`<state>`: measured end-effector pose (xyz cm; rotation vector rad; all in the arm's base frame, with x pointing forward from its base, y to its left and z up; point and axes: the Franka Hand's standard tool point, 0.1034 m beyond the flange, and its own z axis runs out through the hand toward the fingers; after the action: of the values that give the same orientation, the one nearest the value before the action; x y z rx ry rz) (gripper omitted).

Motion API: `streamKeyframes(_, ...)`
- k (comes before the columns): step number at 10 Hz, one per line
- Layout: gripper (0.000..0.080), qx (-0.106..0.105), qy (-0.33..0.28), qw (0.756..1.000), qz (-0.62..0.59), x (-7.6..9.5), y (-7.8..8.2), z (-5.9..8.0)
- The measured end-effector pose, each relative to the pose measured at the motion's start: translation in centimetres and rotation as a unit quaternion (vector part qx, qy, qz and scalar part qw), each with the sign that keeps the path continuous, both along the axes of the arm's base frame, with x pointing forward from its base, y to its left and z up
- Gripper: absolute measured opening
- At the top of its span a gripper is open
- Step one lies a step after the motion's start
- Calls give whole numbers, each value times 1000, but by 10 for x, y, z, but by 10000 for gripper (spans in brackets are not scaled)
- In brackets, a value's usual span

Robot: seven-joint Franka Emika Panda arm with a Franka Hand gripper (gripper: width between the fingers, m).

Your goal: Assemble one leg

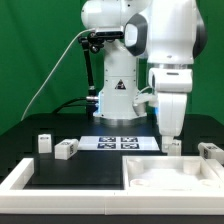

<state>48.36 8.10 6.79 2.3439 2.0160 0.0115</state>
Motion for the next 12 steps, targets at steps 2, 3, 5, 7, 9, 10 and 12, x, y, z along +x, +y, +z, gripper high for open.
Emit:
streamKeyframes(2,649,1,1,1000,-7,-1,0,-2)
streamKeyframes(3,649,2,0,1000,-27,-1,0,-2)
streamKeyframes(5,649,7,-2,993,-121,-2,2,-2)
streamKeyframes(7,649,21,3,951,-307,-22,21,-10)
streamKeyframes(9,649,31,7,900,-435,-24,43,-10)
streamKeyframes(10,649,35,8,885,-465,-25,52,-9)
streamKeyframes(12,649,44,14,819,-572,-28,75,-9)
